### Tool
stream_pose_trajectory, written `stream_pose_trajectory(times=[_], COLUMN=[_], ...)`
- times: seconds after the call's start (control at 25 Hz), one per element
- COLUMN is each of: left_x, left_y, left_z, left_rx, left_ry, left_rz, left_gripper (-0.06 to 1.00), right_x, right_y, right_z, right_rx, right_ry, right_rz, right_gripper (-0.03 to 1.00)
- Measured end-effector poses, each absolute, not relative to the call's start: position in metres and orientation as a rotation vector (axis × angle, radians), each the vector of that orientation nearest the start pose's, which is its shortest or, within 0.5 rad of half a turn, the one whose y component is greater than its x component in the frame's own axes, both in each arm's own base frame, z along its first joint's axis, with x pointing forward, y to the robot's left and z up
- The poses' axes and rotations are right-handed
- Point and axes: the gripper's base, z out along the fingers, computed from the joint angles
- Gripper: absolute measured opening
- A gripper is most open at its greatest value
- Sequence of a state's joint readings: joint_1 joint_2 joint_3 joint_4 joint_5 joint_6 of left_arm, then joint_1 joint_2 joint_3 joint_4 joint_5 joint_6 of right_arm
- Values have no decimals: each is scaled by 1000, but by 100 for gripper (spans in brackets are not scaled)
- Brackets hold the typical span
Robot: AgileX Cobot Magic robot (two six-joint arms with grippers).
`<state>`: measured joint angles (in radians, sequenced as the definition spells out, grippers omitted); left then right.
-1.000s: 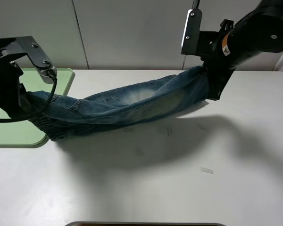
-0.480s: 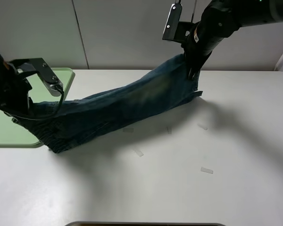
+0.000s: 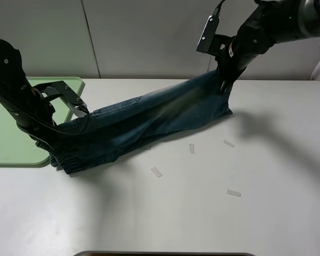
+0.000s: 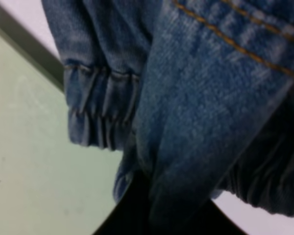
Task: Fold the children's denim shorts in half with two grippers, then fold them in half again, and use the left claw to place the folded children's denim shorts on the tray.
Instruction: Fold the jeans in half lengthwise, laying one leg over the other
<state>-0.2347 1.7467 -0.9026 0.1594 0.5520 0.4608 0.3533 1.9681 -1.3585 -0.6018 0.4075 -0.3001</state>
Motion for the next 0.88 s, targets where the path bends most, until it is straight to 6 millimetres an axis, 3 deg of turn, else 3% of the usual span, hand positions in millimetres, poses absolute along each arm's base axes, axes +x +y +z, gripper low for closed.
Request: stream_pose_trajectory(times=[0.56, 0.88], left_x=[305, 309], left_y=[-65, -65], left_z=[151, 152], left_rx=[1141, 1115], left_ry=[2612, 2585], left_rz=[196, 199], left_gripper=[9, 9], right_x=[420, 422], right_y=[133, 141], right_z=[148, 147], right_rx=[-1499, -1555], right_ry=[2068, 1970], right_rz=[-519, -518], right_gripper=[0, 0])
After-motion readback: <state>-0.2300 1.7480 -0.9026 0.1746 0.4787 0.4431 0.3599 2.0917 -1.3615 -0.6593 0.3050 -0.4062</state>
